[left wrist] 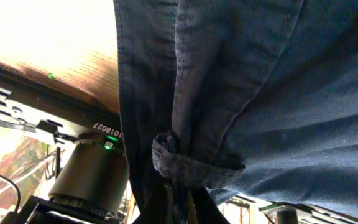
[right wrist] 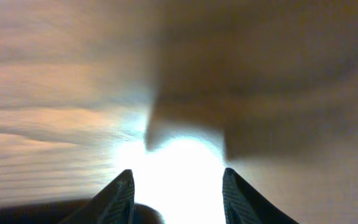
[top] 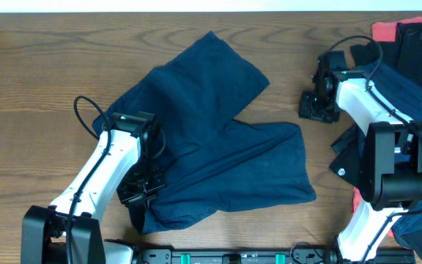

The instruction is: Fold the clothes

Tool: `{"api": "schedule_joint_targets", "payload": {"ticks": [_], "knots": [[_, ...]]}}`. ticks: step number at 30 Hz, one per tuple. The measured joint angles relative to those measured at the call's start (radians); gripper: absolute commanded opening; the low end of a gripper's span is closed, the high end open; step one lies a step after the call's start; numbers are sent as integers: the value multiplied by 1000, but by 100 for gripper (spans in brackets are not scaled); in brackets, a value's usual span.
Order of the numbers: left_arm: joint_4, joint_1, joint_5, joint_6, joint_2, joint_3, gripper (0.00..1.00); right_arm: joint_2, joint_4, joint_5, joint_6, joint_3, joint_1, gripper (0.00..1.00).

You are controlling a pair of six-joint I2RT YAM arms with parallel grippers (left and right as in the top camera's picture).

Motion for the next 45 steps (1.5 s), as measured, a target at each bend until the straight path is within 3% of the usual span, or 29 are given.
{"api": "schedule_joint_targets", "payload": {"ticks": [7,18,34,37,38,40,45], "knots": [[17,0,-5,-5,0,0,6,-32,145,-183,-97,70,17,49],[29,0,-8,-11,0,0,6,76,315,-343,-100,72,100,50],[34,0,-8,-12,0,-1,6,163,404,-352,79,72,171,50],[34,0,-8,-12,0,-1,6,180,444,-341,135,72,180,39],[34,0,-8,-12,0,-1,6,185,459,-335,151,75,181,31],[34,0,-8,-12,0,-1,6,196,483,-326,185,76,187,3],[35,0,-8,-14,0,-1,6,209,487,-288,256,77,188,1]]}}
